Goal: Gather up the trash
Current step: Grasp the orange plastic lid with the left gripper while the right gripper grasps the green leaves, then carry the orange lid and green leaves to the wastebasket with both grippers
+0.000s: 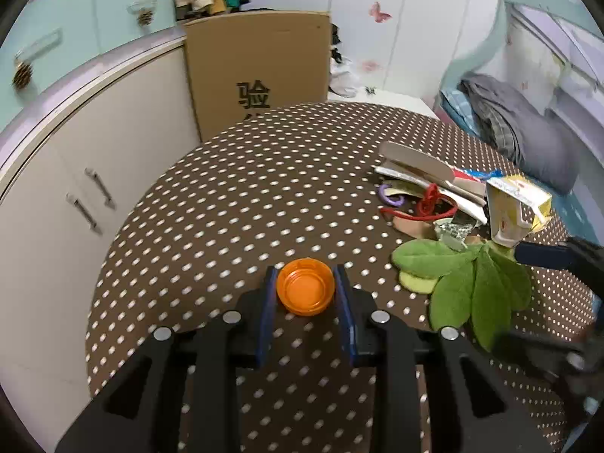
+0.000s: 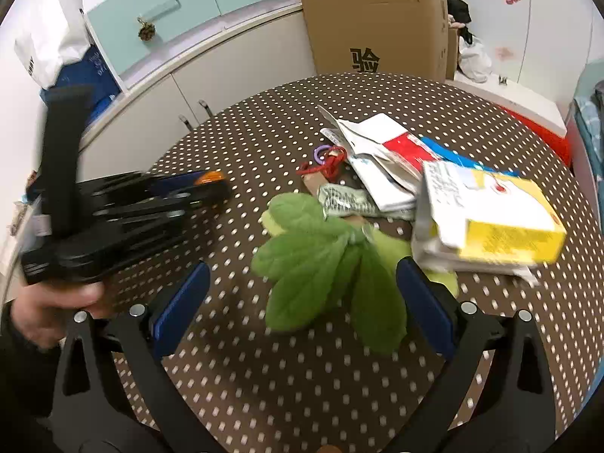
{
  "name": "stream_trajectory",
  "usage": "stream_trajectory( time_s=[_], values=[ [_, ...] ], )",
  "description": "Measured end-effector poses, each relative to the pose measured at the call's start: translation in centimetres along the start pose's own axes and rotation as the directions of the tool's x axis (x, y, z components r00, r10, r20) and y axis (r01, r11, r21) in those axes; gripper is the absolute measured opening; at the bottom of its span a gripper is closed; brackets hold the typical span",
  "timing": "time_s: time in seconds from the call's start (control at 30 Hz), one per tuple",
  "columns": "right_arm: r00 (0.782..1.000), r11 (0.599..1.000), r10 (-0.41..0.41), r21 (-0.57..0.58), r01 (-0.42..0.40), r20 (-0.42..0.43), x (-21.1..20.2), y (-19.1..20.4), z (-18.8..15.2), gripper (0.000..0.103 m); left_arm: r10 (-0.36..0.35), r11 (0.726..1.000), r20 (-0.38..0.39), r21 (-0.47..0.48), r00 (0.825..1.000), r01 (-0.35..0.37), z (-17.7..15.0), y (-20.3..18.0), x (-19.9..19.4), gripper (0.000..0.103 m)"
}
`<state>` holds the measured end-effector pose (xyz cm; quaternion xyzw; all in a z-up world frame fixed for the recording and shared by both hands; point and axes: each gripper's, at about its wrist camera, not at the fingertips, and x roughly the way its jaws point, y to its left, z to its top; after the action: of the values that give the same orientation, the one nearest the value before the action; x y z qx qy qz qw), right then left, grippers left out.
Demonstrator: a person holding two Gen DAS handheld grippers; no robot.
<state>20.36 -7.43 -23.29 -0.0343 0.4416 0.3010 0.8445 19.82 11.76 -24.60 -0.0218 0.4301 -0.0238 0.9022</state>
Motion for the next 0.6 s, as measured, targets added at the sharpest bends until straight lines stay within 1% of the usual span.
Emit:
stream_trajectory(
  time_s=[0.07, 0.1, 0.17, 0.2, 0.23, 0.27, 0.3, 0.33, 0.37, 0.4, 0.5, 0.53, 0.6],
  values=[
    [1.0, 1.0, -0.016, -0.005, 0.016, -0.014, 1.3, 0.0, 0.3, 0.096, 0.0, 1.0, 0.011, -0.028, 1.0, 0.0, -0.5, 0.8, -1.0, 0.029],
    [0.999, 0.999, -0.04, -0.004, 0.04, -0.021, 2.0, -0.1, 0.5, 0.093, 0.002, 0.999, 0.014, -0.034, 1.0, -0.001, -0.7, 1.1, -1.4, 0.029],
    [0.998, 0.998, -0.068, -0.012, 0.068, -0.009, 2.6, -0.1, 0.7, 0.091, -0.007, 0.998, 0.02, -0.063, 1.0, 0.008, -1.3, 1.7, -2.4, 0.029],
    [0.996, 0.996, -0.085, -0.021, 0.085, -0.003, 2.8, 0.0, 0.9, 0.086, -0.009, 0.997, 0.022, -0.074, 1.0, 0.011, -1.4, 1.8, -2.8, 0.029],
    [0.993, 0.992, -0.115, -0.044, 0.115, 0.005, 3.0, 0.3, 0.9, 0.074, -0.012, 0.996, 0.025, -0.086, 1.0, 0.014, -1.6, 2.1, -3.3, 0.029],
    [0.99, 0.987, -0.144, -0.068, 0.144, 0.01, 3.1, 0.6, 0.9, 0.068, -0.014, 0.996, 0.029, -0.092, 0.999, 0.016, -1.9, 2.2, -3.7, 0.029],
    [0.987, 0.983, -0.16, -0.089, 0.161, 0.014, 3.2, 0.9, 0.9, 0.055, -0.014, 0.996, 0.031, -0.093, 0.999, 0.017, -2.0, 2.1, -4.0, 0.029],
    [0.992, 0.988, -0.127, -0.089, 0.128, 0.016, 3.0, 1.1, 0.8, 0.032, -0.017, 0.996, 0.034, -0.091, 0.999, 0.02, -2.3, 2.0, -4.4, 0.029],
    [0.994, 0.99, -0.112, -0.084, 0.112, 0.011, 2.8, 1.1, 0.7, 0.025, -0.018, 0.996, 0.037, -0.087, 0.999, 0.021, -2.3, 1.8, -4.7, 0.029],
    [0.995, 0.992, -0.097, -0.078, 0.097, 0.002, 2.7, 1.2, 0.5, 0.02, -0.02, 0.996, 0.039, -0.083, 0.999, 0.023, -2.4, 1.6, -4.9, 0.029],
    [0.999, 0.997, -0.045, -0.061, 0.045, -0.005, 1.8, 1.3, -0.4, 0.018, -0.029, 0.996, 0.049, -0.078, 0.998, 0.033, -2.7, 0.8, -5.7, 0.029],
    [1.0, 0.999, -0.014, -0.049, 0.014, 0.002, 1.1, 1.3, -0.8, 0.018, -0.033, 0.996, 0.052, -0.076, 0.998, 0.037, -2.8, 0.5, -6.0, 0.029],
    [1.0, 0.999, 0.014, -0.048, -0.013, 0.017, 0.0, 1.5, -1.0, 0.018, -0.039, 0.997, 0.058, -0.067, 0.998, 0.043, -2.9, -0.2, -6.5, 0.029]
  ],
)
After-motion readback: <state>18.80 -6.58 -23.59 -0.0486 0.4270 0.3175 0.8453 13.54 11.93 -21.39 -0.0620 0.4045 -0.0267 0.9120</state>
